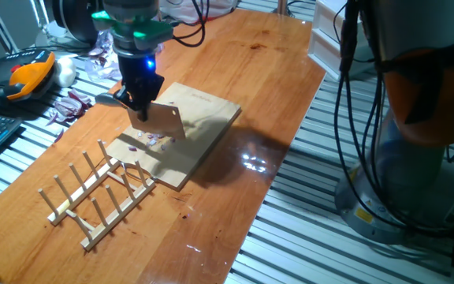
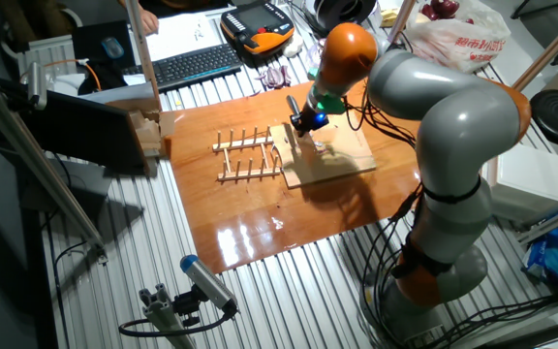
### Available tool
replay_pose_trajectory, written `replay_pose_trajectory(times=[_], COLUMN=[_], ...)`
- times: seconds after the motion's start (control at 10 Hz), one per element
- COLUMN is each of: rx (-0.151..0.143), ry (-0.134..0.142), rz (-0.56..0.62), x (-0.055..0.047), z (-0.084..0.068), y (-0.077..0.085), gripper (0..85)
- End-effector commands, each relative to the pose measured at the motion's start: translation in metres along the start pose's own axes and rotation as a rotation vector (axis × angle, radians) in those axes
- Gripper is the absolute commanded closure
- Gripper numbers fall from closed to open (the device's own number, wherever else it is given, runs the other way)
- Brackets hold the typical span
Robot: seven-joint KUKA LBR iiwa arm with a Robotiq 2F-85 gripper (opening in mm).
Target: Chop the onions
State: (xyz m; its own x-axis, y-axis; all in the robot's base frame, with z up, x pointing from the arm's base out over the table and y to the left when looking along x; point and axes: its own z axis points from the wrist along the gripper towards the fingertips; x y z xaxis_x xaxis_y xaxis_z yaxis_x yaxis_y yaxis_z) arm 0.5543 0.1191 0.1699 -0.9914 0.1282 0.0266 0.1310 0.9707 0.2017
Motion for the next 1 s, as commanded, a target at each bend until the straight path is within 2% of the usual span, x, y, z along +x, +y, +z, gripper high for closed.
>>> replay_pose_trajectory(times=[0.0,0.2,0.3,0.4,0.5,0.7,0.8,0.9], rx=[-0.01,-0.016,-0.037,-0.053,-0.05,-0.067,-0.079,-0.089], ry=[0.015,0.013,0.015,-0.003,-0.031,-0.083,-0.12,-0.152], rz=[-0.013,0.015,0.047,0.075,0.091,0.125,0.144,0.133], x=[0.0,0.0,0.0,0.0,-0.002,-0.004,-0.003,-0.001], z=[0.0,0.0,0.0,0.0,0.001,-0.004,-0.005,-0.003], y=[0.0,0.0,0.0,0.0,0.016,0.063,0.08,0.086], gripper=[85.0,85.0,85.0,85.0,85.0,85.0,85.0,85.0])
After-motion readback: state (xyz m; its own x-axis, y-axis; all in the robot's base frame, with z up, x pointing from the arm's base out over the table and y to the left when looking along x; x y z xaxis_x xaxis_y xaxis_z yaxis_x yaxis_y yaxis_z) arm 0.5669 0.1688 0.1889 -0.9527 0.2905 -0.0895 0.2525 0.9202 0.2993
